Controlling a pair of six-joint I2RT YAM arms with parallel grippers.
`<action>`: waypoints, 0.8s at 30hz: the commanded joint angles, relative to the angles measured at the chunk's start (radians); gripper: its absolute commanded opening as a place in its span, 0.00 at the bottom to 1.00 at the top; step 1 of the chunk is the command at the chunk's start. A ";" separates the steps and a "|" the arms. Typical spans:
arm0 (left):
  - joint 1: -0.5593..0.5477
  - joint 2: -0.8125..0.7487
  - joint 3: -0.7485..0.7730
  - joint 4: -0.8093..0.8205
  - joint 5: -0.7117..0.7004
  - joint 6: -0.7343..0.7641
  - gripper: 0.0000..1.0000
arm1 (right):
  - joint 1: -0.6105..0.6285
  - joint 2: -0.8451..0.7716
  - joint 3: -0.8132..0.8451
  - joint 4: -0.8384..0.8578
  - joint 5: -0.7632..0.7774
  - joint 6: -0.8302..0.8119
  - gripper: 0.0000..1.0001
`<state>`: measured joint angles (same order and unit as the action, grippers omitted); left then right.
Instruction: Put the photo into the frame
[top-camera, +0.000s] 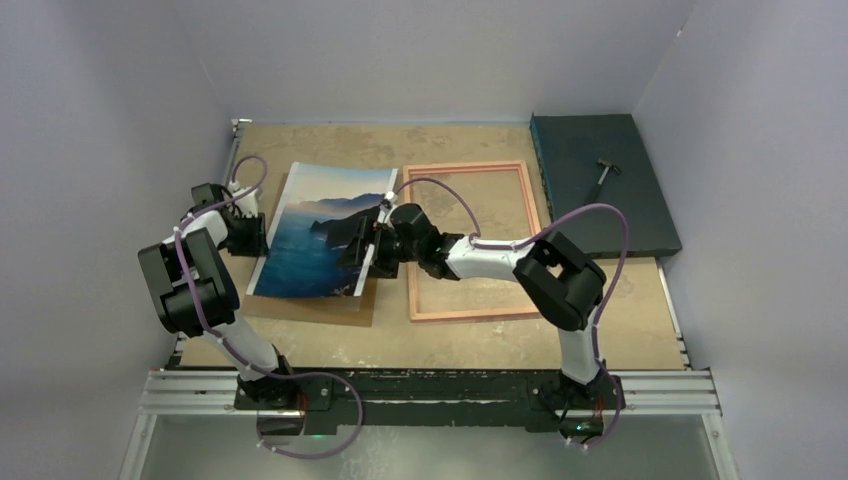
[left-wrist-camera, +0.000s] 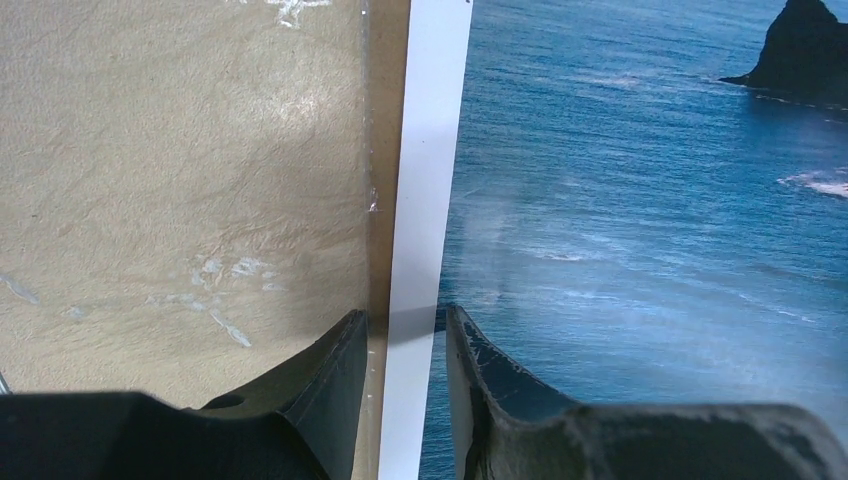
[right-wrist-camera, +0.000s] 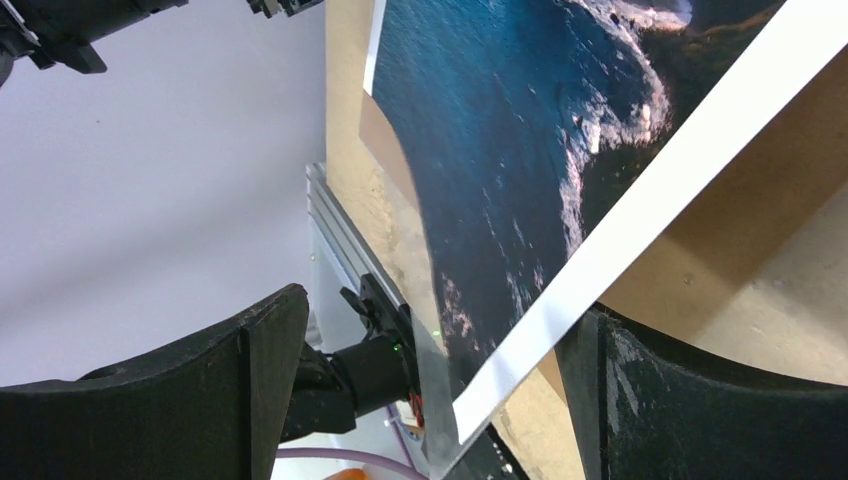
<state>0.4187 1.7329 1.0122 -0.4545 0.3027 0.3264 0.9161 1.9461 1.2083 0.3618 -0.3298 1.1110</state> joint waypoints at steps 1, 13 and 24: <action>-0.012 0.080 -0.054 -0.075 0.031 0.021 0.31 | 0.015 0.026 0.008 0.159 -0.021 0.034 0.91; -0.012 0.074 -0.032 -0.103 0.045 0.020 0.30 | 0.016 -0.014 -0.057 0.353 0.013 0.055 0.90; -0.007 0.012 0.066 -0.190 0.095 -0.006 0.28 | 0.002 -0.042 -0.132 0.363 -0.026 0.113 0.76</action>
<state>0.4187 1.7416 1.0477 -0.5709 0.3607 0.3244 0.9241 1.9865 1.0897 0.6571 -0.3332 1.2011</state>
